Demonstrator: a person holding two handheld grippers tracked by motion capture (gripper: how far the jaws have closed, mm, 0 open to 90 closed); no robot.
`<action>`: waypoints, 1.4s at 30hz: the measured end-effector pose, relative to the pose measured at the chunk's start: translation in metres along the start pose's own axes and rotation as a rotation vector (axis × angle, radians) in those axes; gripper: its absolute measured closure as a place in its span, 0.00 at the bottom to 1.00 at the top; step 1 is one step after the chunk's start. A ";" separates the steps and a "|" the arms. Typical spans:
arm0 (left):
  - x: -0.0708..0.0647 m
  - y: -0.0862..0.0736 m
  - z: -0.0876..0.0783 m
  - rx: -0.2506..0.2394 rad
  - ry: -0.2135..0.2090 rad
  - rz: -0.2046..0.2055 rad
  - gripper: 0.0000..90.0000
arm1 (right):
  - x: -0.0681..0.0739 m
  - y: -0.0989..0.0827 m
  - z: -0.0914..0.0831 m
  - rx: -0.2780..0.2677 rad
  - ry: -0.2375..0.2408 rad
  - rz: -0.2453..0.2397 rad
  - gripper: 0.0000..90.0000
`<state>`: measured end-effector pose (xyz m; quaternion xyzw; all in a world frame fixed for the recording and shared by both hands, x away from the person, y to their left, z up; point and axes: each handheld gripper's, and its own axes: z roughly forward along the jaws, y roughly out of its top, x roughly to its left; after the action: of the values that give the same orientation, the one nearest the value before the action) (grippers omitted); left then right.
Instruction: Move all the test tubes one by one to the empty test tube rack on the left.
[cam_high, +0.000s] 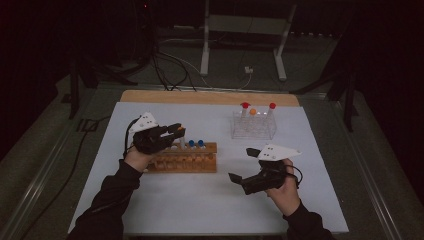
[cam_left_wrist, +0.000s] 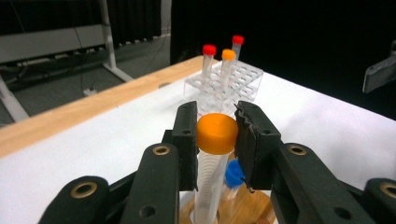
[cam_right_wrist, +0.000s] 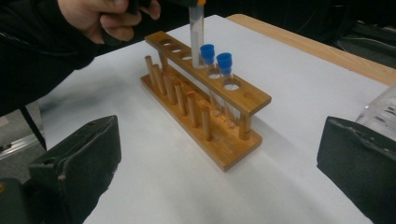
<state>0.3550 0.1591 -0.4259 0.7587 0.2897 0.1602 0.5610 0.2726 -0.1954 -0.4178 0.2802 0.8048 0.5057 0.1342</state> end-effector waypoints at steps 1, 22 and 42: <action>0.000 -0.002 0.001 0.004 -0.003 -0.005 0.80 | 0.000 0.000 0.000 0.002 0.001 0.000 0.00; 0.001 -0.027 0.012 0.074 -0.007 -0.018 0.80 | 0.000 0.000 0.001 0.012 0.012 -0.001 0.00; -0.004 -0.019 -0.004 0.070 -0.035 -0.010 0.41 | -0.008 0.007 -0.007 -0.029 0.005 0.007 0.00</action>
<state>0.3445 0.1638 -0.4419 0.7791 0.2891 0.1337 0.5400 0.2782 -0.2031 -0.4088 0.2796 0.7968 0.5185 0.1345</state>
